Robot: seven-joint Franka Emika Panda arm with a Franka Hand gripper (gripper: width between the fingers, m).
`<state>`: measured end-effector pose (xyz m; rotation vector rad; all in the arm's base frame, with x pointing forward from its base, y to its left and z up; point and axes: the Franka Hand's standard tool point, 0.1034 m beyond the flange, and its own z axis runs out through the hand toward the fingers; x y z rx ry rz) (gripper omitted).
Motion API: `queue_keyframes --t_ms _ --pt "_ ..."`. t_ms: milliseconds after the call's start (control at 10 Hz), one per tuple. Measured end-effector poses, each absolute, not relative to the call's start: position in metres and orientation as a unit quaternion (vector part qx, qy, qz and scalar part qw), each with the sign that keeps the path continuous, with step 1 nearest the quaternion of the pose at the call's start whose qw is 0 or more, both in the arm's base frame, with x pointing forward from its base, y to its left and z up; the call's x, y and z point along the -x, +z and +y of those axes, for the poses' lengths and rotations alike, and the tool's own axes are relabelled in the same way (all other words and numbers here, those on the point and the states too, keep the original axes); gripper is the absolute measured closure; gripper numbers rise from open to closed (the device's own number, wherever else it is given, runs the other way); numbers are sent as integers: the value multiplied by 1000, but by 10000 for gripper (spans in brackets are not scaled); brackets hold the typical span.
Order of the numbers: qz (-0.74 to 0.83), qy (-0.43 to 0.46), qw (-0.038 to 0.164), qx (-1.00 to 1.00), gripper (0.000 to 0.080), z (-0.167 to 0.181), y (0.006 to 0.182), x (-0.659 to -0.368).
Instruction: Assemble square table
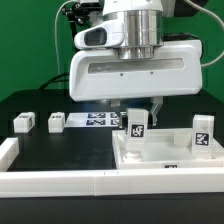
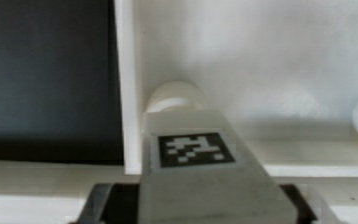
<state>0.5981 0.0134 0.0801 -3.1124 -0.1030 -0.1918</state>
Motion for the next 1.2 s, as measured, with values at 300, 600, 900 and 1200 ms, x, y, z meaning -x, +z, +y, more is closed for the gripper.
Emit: queue_keyframes --t_ms 300,600,900,1200 --pt "-18 -61 12 998 503 13 80 -598" --pt "129 -58 26 990 502 12 79 -597" --pt "272 -50 44 960 502 11 78 -597" --pt "393 -44 60 917 502 9 77 -597"
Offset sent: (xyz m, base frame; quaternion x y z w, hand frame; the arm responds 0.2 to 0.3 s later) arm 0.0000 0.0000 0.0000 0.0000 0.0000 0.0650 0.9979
